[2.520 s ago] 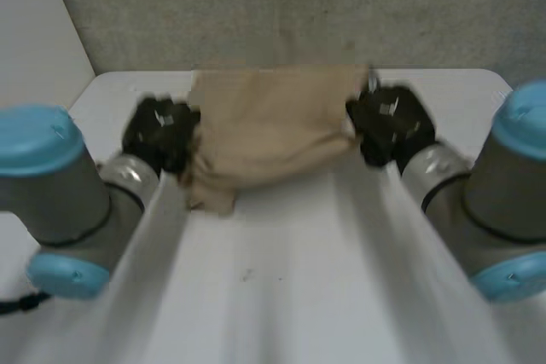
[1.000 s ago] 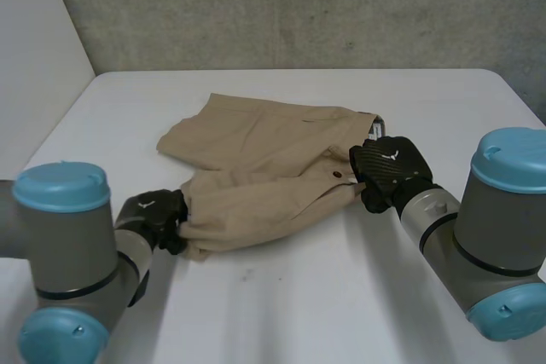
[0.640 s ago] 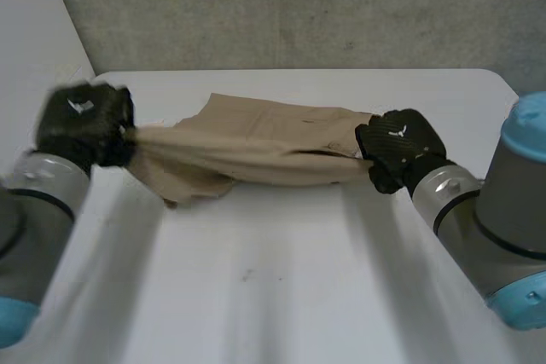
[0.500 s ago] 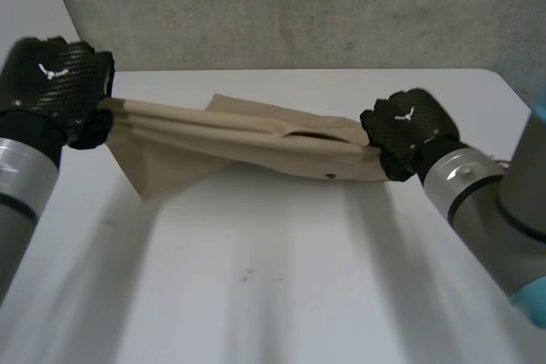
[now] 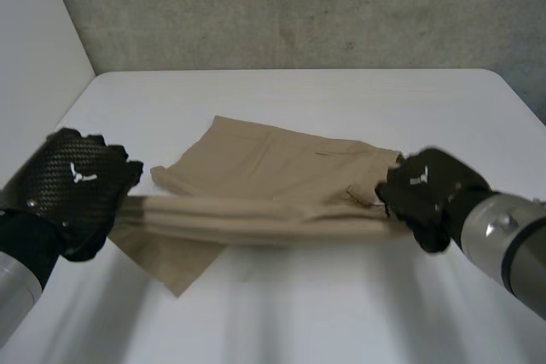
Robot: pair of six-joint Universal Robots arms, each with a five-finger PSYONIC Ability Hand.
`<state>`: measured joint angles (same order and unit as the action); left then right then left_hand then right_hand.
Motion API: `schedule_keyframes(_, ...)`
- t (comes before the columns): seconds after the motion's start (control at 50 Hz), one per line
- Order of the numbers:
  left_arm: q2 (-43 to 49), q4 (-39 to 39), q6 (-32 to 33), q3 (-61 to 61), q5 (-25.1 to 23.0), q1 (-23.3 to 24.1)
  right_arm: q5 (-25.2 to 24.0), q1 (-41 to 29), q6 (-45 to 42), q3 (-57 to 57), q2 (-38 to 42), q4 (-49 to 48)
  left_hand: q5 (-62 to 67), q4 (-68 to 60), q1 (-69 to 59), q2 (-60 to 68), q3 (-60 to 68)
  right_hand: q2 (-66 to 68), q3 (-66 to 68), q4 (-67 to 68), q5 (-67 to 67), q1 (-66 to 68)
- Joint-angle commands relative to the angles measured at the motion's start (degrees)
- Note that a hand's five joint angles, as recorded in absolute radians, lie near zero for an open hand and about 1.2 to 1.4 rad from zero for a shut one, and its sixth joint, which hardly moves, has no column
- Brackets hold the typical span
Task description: Fold the shorts.
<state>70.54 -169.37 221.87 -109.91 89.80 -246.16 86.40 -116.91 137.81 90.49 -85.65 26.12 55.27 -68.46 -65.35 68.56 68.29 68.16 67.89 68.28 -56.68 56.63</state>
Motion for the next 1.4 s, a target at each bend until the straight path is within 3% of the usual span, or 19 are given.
schedule_keyframes(0.02, -3.8, 9.1, -0.1, 2.1, -0.3, 2.1, -0.9, 0.4, -4.7, -0.4, -7.4, 10.4, 14.7, -11.5, -14.7, 11.4, 11.7, 11.8, 12.1, 11.7, -13.3, 23.4)
schedule_keyframes(0.12, -8.1, 12.4, -0.3, 5.3, -2.8, 2.7, -3.1, 0.4, -4.7, -3.4, -14.4, 10.4, 14.7, -11.5, -14.7, 11.4, 11.7, 11.8, 12.1, 11.7, -13.3, 23.4)
schedule_keyframes(0.26, -10.6, 12.4, -0.7, 8.4, -4.5, 2.4, -6.9, 1.7, -4.3, -4.5, -15.1, 10.4, 14.7, -11.5, -14.7, 11.4, 11.7, 11.8, 12.1, 11.7, -13.3, 23.4)
schedule_keyframes(0.42, -7.0, 9.8, -3.9, 7.4, -4.8, 2.4, -7.2, 6.7, -4.9, -2.1, -13.0, 10.0, 14.7, -11.5, -14.7, 11.4, 11.7, 11.8, 12.1, 11.7, -13.3, 23.4)
schedule_keyframes(0.56, 7.4, -1.9, -3.3, 6.5, -4.9, 2.3, -6.7, 7.6, -4.8, -1.4, -3.7, 5.7, 14.7, -11.5, -14.7, 11.4, 11.7, 11.8, 12.1, 11.7, -13.3, 23.4)
schedule_keyframes(0.68, 20.2, -17.4, -3.1, 11.3, -4.8, 2.6, -5.9, 7.8, -4.0, -2.0, 3.2, 0.3, 14.7, -11.5, -14.7, 11.4, 11.7, 11.8, 12.1, 11.7, -13.3, 23.4)
schedule_keyframes(0.82, 37.2, -30.6, -2.5, 21.4, -4.5, 3.0, -0.7, 6.8, -0.9, -4.3, 11.7, -11.1, 14.7, -11.5, -14.7, 11.4, 11.7, 11.8, 12.1, 11.7, -13.3, 23.4)
schedule_keyframes(0.94, 50.6, -32.2, -0.1, 32.3, -4.4, 3.4, 6.5, 6.4, 0.3, -8.0, 18.9, -21.2, 14.7, -11.5, -14.7, 11.4, 11.7, 11.8, 12.1, 11.7, -13.3, 23.4)
schedule_keyframes(1.02, 58.8, -32.2, 3.3, 39.5, -4.3, 3.7, 8.3, 6.4, 0.0, -9.5, 22.1, -28.1, 14.7, -11.5, -14.7, 11.4, 11.7, 11.8, 12.1, 11.7, -13.3, 23.4)
schedule_keyframes(1.16, 66.2, -34.8, 6.0, 45.2, -4.8, 3.8, 8.5, 6.3, 0.2, -9.2, 25.1, -37.8, 14.7, -11.5, -14.7, 11.4, 11.7, 11.8, 12.1, 11.7, -13.3, 23.4)
schedule_keyframes(1.4, 73.4, -45.8, 6.3, 48.9, -5.1, 4.1, 9.4, 4.5, -0.7, -9.4, 31.5, -47.7, 14.7, -11.5, -14.7, 11.4, 11.7, 11.8, 12.1, 11.7, -13.3, 23.4)
